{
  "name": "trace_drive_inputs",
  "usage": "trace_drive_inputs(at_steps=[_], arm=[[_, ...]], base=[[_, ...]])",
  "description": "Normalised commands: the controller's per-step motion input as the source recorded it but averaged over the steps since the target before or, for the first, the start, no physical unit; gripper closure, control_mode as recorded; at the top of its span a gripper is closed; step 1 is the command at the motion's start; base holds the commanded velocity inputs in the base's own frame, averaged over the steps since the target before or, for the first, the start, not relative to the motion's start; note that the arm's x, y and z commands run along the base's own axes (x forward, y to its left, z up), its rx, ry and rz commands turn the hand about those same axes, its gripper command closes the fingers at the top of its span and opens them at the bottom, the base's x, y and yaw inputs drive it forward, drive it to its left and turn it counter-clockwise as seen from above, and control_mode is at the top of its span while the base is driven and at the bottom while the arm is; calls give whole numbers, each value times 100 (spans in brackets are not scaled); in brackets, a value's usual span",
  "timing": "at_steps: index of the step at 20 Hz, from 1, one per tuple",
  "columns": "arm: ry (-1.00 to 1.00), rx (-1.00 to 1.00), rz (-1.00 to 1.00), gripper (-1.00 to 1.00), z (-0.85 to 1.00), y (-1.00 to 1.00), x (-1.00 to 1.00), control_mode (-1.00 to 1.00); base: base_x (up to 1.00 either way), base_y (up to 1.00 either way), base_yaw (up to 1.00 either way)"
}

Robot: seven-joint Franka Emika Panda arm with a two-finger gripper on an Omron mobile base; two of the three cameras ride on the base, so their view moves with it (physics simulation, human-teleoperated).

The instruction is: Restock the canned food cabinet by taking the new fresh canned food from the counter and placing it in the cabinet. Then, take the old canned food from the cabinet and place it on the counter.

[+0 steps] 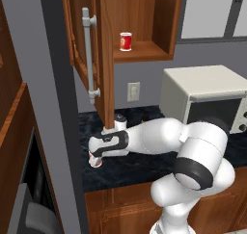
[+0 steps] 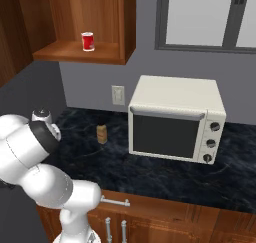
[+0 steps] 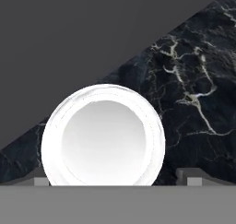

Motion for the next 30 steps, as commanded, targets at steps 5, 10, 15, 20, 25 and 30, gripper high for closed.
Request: trace_drive_inputs(at_steps=[5,10,15,20,25,30], arm=[[0,0,0,-100,-3,12,5,-100],[0,0,0,100,-7,8,1,-100],[1,0,0,100,-3,0,0,-100],[0,0,0,100,0,0,0,-100],[-1,0,0,100,1,-22,-30,-100],[-16,3,-3,100,42,-64,-81,-100]], base=[[0,0,0],[0,0,0],[0,0,0],[0,0,0],[0,0,0],[0,0,0]])
